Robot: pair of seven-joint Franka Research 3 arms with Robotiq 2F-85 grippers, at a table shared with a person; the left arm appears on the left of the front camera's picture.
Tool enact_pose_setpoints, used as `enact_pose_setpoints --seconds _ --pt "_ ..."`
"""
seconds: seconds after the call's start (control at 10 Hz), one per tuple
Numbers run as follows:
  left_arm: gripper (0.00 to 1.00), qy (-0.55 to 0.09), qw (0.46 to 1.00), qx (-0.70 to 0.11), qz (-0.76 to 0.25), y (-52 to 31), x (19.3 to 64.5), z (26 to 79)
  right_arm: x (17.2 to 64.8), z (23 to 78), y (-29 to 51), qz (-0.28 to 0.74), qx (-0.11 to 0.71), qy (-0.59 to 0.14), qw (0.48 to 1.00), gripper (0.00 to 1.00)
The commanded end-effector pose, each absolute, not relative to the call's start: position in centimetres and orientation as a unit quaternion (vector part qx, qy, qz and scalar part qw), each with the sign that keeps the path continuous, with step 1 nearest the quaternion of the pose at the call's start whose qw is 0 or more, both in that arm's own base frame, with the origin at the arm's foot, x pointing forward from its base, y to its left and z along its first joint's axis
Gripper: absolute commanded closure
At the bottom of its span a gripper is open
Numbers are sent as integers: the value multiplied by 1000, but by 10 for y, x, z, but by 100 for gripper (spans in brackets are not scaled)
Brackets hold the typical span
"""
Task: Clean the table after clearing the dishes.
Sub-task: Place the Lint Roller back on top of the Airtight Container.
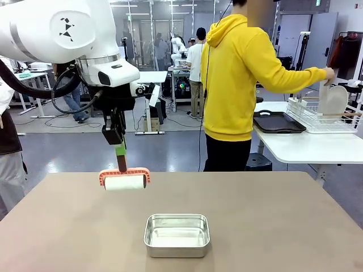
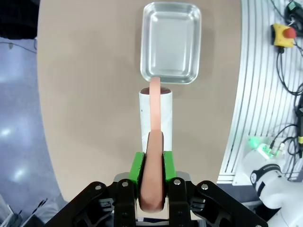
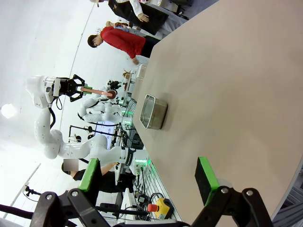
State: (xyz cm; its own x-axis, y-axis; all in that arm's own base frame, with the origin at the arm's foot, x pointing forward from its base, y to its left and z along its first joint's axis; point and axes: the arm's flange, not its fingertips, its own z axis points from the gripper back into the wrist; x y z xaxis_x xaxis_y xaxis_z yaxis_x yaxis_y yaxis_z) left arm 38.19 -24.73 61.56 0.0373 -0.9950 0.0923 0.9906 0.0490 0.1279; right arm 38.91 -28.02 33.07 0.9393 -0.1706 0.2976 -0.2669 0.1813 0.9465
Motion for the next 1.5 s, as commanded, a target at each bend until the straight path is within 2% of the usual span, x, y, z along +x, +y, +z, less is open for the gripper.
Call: enact_pose_setpoints --seconds 0.0,0.5,0.7,1.4 --pt "78 -76 723 20 -686 -244 388 616 387 333 -279 35 639 -176 748 0" --pt "78 -74 723 13 -686 -245 387 611 387 333 -279 35 639 -176 748 0" --pt "78 -68 692 -8 -718 -270 393 585 387 333 -279 35 639 -176 748 0" --pt "78 -34 673 -49 -737 -335 408 532 387 333 -279 35 639 -176 748 0"
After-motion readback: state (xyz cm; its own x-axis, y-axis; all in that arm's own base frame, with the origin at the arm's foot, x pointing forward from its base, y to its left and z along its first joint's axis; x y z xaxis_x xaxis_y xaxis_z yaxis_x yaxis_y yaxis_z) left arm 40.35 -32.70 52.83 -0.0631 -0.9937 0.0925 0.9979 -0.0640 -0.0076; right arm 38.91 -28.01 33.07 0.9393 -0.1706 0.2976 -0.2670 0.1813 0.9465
